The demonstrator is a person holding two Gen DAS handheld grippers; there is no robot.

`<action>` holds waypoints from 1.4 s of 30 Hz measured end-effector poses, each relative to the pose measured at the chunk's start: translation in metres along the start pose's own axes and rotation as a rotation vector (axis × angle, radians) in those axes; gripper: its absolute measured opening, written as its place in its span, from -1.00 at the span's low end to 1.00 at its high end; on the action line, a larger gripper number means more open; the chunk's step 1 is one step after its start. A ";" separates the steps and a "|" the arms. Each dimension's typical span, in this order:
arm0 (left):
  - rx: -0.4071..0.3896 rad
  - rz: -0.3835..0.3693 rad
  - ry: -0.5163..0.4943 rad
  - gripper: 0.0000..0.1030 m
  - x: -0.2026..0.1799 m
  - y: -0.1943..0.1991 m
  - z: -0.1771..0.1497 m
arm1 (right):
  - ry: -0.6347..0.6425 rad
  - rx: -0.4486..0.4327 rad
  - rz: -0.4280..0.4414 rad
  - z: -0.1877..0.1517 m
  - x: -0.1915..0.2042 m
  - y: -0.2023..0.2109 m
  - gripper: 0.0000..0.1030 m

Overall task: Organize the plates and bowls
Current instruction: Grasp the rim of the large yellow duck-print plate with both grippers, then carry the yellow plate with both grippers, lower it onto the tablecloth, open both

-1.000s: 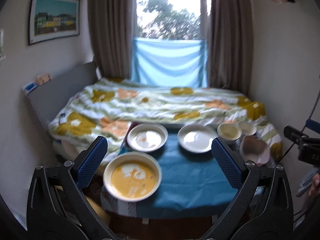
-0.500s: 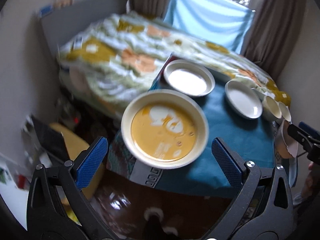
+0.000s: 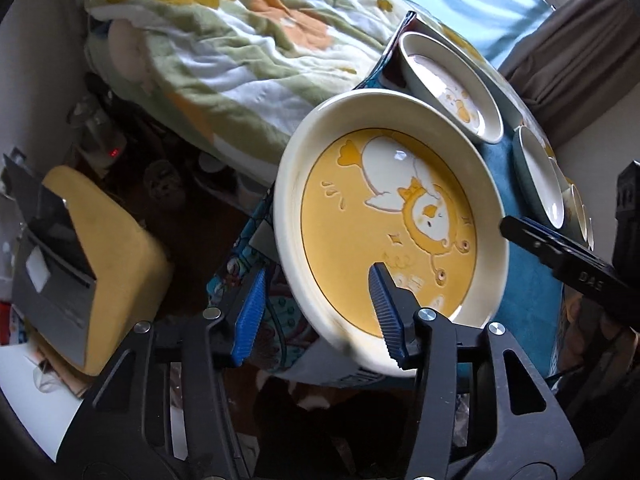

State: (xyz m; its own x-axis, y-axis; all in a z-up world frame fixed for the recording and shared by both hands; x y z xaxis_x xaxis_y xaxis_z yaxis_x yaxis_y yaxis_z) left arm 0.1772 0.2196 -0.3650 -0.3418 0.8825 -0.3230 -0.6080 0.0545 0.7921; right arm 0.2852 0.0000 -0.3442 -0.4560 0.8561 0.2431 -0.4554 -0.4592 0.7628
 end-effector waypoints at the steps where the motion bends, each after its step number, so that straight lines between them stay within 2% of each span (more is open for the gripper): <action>1: 0.004 -0.003 0.002 -0.10 0.001 -0.003 0.001 | 0.003 0.012 0.010 0.000 0.001 -0.005 0.07; 8: 0.030 0.009 0.005 -0.62 0.005 -0.018 0.007 | 0.028 0.042 0.077 0.004 0.006 -0.026 -0.39; 9: 0.029 0.013 0.008 -0.62 0.006 -0.019 0.007 | 0.029 0.042 0.083 0.004 0.006 -0.029 -0.43; 11: 0.027 0.014 0.016 -0.67 0.009 -0.019 0.008 | 0.028 0.047 0.100 0.004 0.007 -0.033 -0.64; 13: 0.025 0.004 0.027 -0.69 0.011 -0.019 0.008 | 0.020 0.055 0.119 0.003 0.007 -0.036 -0.72; 19: 0.011 0.042 -0.012 -0.68 0.006 -0.016 0.007 | 0.034 0.060 0.144 0.002 0.009 -0.037 -0.72; 23: -0.013 0.102 -0.097 -0.63 -0.002 -0.013 0.006 | 0.083 0.069 0.139 0.002 0.014 -0.037 -0.70; 29: -0.062 0.133 -0.159 -0.63 -0.005 -0.003 0.014 | 0.111 0.031 0.123 0.002 0.020 -0.032 -0.70; 36: -0.096 0.132 -0.196 -0.63 -0.011 0.009 0.017 | 0.178 -0.025 0.079 0.001 0.024 -0.018 -0.71; 42: -0.154 0.094 -0.267 -0.64 -0.035 0.028 0.027 | 0.137 -0.101 0.051 0.006 0.017 0.010 -0.70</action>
State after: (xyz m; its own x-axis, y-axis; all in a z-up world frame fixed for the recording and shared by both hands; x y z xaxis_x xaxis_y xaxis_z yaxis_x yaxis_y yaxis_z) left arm 0.1911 0.2031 -0.3175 -0.2134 0.9729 -0.0885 -0.6910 -0.0863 0.7177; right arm 0.2778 0.0111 -0.3287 -0.5777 0.7936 0.1909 -0.5003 -0.5290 0.6855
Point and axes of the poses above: each gripper's, at about its wrist camera, not at the fingertips, and y roughly against the way its jaws point, x to its left, z to its top, the point moved 5 cm from there along -y, roughly the way its jaws point, and after that the axes turned 15 degrees about -x, right-handed, at the moved point
